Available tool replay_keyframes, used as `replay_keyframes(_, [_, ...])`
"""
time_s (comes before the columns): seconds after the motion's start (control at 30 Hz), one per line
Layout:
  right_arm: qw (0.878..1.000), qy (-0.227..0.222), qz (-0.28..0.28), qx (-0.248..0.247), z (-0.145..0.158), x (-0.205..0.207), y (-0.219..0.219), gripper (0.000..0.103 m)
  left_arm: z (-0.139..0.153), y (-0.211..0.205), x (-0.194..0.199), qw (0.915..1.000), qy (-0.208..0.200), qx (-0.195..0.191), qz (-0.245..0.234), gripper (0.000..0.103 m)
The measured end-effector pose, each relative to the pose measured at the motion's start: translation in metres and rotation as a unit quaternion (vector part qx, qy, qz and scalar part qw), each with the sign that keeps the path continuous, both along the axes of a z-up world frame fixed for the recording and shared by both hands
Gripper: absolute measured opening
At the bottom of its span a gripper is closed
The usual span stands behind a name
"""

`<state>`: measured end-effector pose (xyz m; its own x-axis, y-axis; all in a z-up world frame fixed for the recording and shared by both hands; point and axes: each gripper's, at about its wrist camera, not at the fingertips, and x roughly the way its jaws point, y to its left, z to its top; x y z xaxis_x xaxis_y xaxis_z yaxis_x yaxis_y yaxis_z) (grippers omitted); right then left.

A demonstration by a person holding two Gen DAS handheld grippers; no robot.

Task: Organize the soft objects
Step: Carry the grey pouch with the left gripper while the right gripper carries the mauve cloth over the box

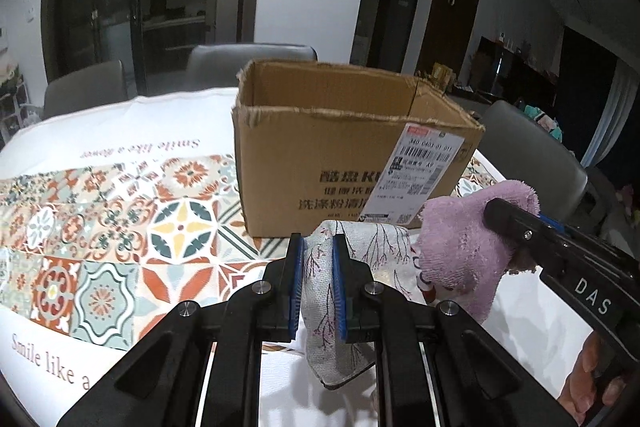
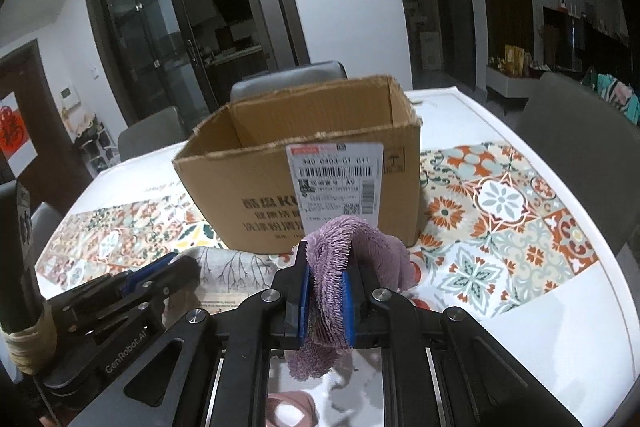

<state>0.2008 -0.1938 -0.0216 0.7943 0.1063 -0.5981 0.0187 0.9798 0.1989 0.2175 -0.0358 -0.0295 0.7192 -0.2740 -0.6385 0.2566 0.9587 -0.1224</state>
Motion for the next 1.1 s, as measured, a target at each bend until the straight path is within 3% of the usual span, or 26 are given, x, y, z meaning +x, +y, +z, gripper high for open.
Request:
replay_keyframes(0.67, [0.998,-0.062,0.003,-0.013,0.049,-0.021,0.008,0.015,0.059,0.012,-0.020,0.9963,-0.085,0.004,0.012,0.015])
replay_keyframes(1.1, [0.994,-0.106,0.009,-0.022,0.080,-0.018,0.011,0.015,0.092,0.015,-0.008,0.9911,-0.131,0.005,0.023,0.015])
